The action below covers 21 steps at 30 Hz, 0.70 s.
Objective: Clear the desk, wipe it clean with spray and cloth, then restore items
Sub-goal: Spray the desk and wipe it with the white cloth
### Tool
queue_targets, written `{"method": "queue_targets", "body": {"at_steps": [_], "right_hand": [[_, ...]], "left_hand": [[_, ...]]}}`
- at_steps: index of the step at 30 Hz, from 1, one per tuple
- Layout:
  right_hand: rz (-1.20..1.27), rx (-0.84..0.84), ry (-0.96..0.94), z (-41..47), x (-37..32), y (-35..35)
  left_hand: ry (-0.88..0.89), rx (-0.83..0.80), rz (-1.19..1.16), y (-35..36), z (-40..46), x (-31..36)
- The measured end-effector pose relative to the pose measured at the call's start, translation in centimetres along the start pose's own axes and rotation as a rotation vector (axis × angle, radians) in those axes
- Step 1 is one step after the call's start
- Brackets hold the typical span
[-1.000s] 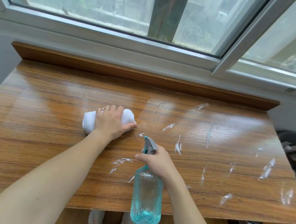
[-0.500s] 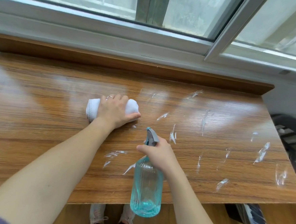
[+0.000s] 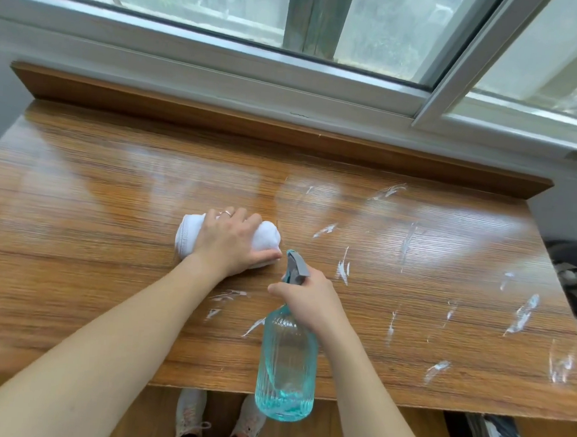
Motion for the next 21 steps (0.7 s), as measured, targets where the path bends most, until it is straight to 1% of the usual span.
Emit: {"method": "queue_targets", "body": {"at_steps": [4, 7, 10, 15, 21], "right_hand": [[-0.020, -0.013, -0.009, -0.3, 0.6, 0.2], [-0.015, -0.006, -0.010, -0.5, 1.3, -0.1], [-0.030, -0.008, -0.026, -0.5, 1.6, -0.3], [0.007, -0.031, -0.030, -0.7, 1.9, -0.7], [-0.023, -0.047, -0.055, -1.0, 1.9, -0.3]], "left_hand": [[-0.058, -0.053, 0.033, -0.3, 3.2, -0.3], [-0.150, -0.125, 0.029, -0.2, 5.0, -0.5], [-0.184, -0.141, 0.011, 0.0, 5.2, -0.6], [-0.139, -0.110, -0.035, -0.6, 0.9, -0.3], [-0.098, 0.024, -0.065, -0.6, -6.3, 0.5]]}}
Point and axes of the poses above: each hand's wrist, its own z-axis towards the middle knuckle, its own y-axis out of the palm, x = y × z, the point moved 4 cm from there along z, towards the middle knuckle, and after that the axes turned 3 degrees about z, right-handed, at the moved point
